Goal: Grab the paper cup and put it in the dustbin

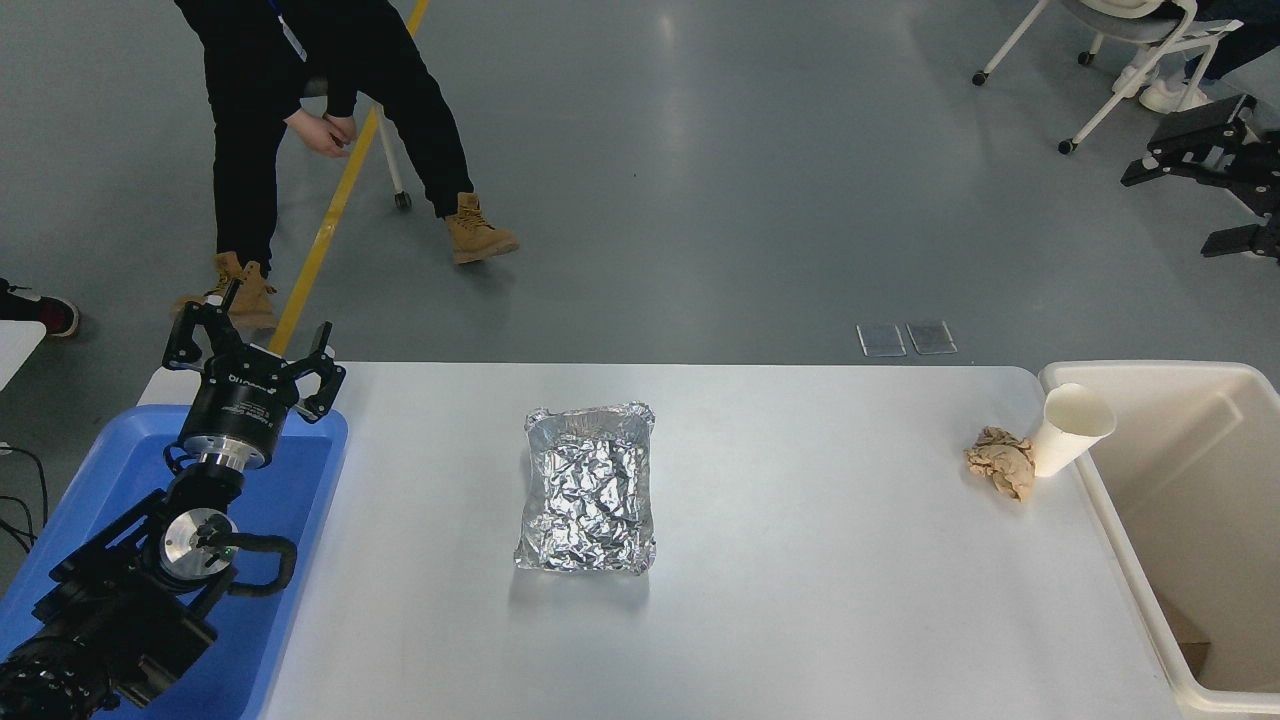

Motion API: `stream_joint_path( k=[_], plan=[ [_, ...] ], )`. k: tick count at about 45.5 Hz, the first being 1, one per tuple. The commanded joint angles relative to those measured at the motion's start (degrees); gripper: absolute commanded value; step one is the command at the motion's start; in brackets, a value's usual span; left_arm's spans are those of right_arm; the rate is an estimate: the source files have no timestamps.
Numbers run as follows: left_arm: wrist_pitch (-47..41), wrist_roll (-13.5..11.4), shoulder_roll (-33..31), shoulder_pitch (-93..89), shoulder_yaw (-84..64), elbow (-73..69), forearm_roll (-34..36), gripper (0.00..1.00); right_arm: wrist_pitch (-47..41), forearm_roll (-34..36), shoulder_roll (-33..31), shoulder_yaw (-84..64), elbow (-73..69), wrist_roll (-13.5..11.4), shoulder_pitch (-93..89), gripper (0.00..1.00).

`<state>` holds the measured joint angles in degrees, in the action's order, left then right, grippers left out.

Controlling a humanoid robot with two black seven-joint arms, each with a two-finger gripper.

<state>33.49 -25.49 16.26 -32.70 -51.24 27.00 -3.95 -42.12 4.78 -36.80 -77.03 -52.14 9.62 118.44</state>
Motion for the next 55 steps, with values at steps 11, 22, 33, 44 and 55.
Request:
stream_joint_path(
  k=[11,22,33,44,55],
  plan=[
    [0.0,0.0,0.0,0.0,0.0,0.0,0.0,0.99,-2.9,-1.1,4.7,-6.6,-18.3,-0.1,16.2,1.00],
    [0.0,0.0,0.0,0.0,0.0,0.1,0.0,0.99,-2.9,-1.2,7.3,-6.9,-25.6,-0.1,20.4,1.00],
    [0.0,0.0,0.0,0.0,0.0,0.0,0.0,0.99,-2.9,-1.3,7.9,-6.6,-26.0,-0.1,19.7,1.00],
    [0.0,0.0,0.0,0.1,0.0,0.0,0.0,0.99,-2.7,-1.4,6.9,-7.3,-22.3,-0.1,11.1,1.00],
    [0.0,0.0,0.0,0.1,0.0,0.1,0.0,0.99,7.6,-1.4,6.3,-7.9,-16.5,-0.4,-0.2,1.00]
  ],
)
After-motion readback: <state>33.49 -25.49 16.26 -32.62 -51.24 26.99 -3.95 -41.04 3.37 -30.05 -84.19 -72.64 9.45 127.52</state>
